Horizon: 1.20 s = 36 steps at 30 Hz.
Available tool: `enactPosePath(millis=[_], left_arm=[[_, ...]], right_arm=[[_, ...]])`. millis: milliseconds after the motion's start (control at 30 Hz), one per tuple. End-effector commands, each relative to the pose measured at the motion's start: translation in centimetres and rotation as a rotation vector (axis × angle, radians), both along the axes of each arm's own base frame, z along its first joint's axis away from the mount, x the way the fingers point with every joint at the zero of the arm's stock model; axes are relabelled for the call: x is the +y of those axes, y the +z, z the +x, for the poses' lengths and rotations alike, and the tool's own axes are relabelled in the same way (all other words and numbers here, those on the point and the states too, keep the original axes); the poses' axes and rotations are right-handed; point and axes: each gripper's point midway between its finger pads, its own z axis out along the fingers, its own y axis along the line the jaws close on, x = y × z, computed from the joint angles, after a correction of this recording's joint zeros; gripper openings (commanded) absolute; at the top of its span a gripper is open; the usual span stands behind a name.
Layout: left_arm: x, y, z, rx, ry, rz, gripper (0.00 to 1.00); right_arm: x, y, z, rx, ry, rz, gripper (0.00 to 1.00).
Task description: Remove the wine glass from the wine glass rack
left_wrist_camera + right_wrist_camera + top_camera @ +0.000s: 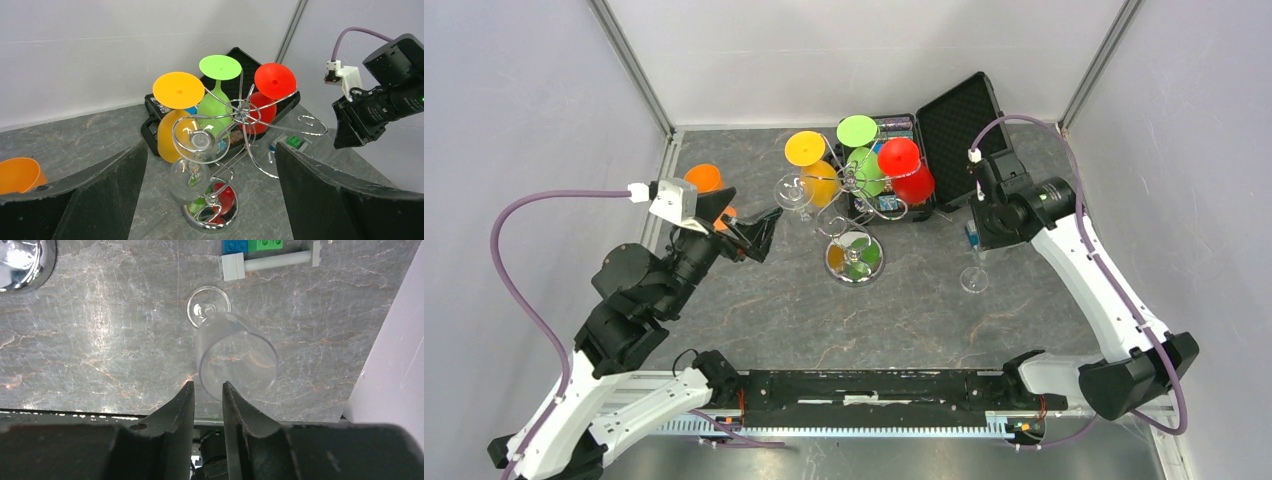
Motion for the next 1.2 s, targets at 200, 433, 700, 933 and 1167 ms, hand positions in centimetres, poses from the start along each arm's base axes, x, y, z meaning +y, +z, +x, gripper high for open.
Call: enactPosePath(millis=[200, 433, 700, 933, 1167], left_arm=[[1.1, 1.6, 0.0, 0.016, 0.051, -0.026, 1.00], [-2.8, 1.1, 0.6, 0.144, -0.073, -0.016, 1.00], [-3.9, 1.1, 3.7, 0.192, -0.012, -0.006, 1.00], [-0.7, -0.4, 8.8, 0.367, 0.089, -0.078, 1.00], [0.9, -2.1, 9.9, 0.484, 0.021, -0.137, 0.86]], right_arm=[[0.2, 5.5, 3.1, -0.196, -0.026, 0.050, 0.45], [2.2, 12.4, 4.4, -0.562, -0.059, 0.325, 0.73], [4.1, 16.2, 4.2, -0.778, -0.015, 0.538, 0.76], [6.3, 15.8, 4.6, -0.802, 0.033, 0.663, 0.76], [6.4, 14.5, 4.9, -0.795, 0.049, 0.649, 0.76]])
